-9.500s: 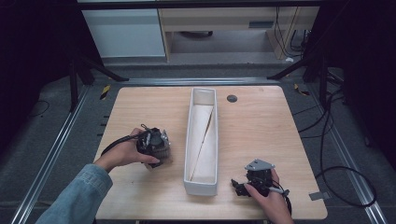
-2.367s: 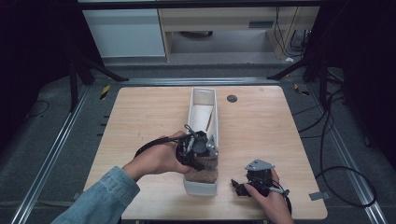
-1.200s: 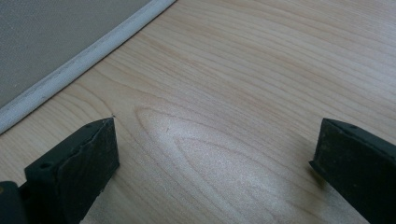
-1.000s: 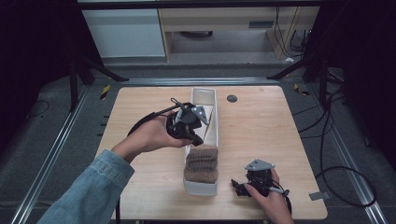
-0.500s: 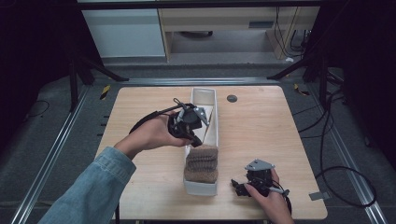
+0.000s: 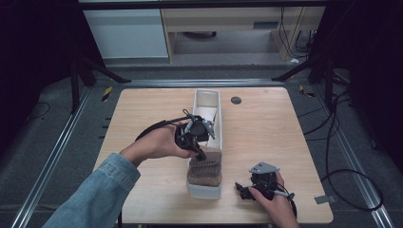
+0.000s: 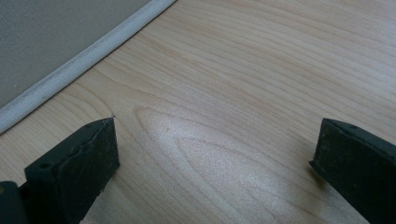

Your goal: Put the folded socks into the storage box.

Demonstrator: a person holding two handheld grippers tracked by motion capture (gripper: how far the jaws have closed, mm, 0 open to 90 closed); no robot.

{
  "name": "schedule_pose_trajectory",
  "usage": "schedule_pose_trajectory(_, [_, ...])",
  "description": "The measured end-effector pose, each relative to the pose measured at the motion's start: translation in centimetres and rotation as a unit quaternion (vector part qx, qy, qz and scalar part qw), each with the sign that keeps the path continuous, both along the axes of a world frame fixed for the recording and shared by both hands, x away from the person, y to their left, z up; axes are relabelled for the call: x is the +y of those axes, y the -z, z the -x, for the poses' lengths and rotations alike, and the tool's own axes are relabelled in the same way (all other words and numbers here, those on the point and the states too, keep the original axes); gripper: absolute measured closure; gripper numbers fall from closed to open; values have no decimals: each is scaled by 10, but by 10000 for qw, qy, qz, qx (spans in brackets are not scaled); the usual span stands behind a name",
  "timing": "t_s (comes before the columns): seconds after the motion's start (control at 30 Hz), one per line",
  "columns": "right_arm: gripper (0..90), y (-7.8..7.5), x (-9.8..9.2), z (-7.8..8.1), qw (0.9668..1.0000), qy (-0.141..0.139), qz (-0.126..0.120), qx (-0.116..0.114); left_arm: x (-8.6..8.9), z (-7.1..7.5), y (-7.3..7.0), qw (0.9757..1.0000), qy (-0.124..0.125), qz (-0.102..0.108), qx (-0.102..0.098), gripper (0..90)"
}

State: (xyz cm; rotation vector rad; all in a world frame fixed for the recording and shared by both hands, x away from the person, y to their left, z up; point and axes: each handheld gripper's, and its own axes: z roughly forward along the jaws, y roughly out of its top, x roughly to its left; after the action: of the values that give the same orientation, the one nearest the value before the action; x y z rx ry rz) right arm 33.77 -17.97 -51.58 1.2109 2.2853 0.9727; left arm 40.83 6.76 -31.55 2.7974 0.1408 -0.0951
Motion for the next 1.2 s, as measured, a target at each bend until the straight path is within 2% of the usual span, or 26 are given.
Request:
schedule_pose_trajectory(0.1, [4, 0, 0, 0, 10000, 0, 6, -3, -1, 1, 3, 10000, -14, 3, -1, 900])
schedule_pose_trajectory(0.27, [4, 0, 0, 0, 10000, 1, 6, -2, -5, 0, 14, 9999, -38, -91, -111, 900])
schedule_pose_trajectory(0.47, [4, 0, 0, 0, 10000, -3, 8, -4, -8, -5, 31, 9994, -175, -204, -208, 900])
schedule_pose_trajectory(0.5, [4, 0, 0, 0, 10000, -3, 9, -4, -9, -7, 37, 9991, -208, -250, -260, 900])
schedule_pose_trajectory(0.67, [4, 0, 0, 0, 10000, -4, 9, -4, -8, -12, 46, 9991, -300, -185, -230, 900])
schedule_pose_trajectory(0.7, [4, 0, 0, 0, 10000, 0, 5, -3, -8, -12, 48, 9989, -323, -188, -278, 900])
schedule_pose_trajectory(0.8, [4, 0, 0, 0, 10000, -3, 9, -4, -7, -12, 46, 9988, -339, -152, -331, 900])
schedule_pose_trajectory(0.97, [4, 0, 0, 0, 10000, -1, 5, -5, -2, -8, 30, 9987, -365, -15, -363, 900])
schedule_pose_trajectory(1.07, [4, 0, 0, 0, 10000, 2, 4, -4, -1, -4, 25, 9987, -340, -73, -382, 900])
schedule_pose_trajectory(1.2, [4, 0, 0, 0, 10000, -3, 4, -3, 0, 0, 19, 9985, -341, -50, -426, 895])
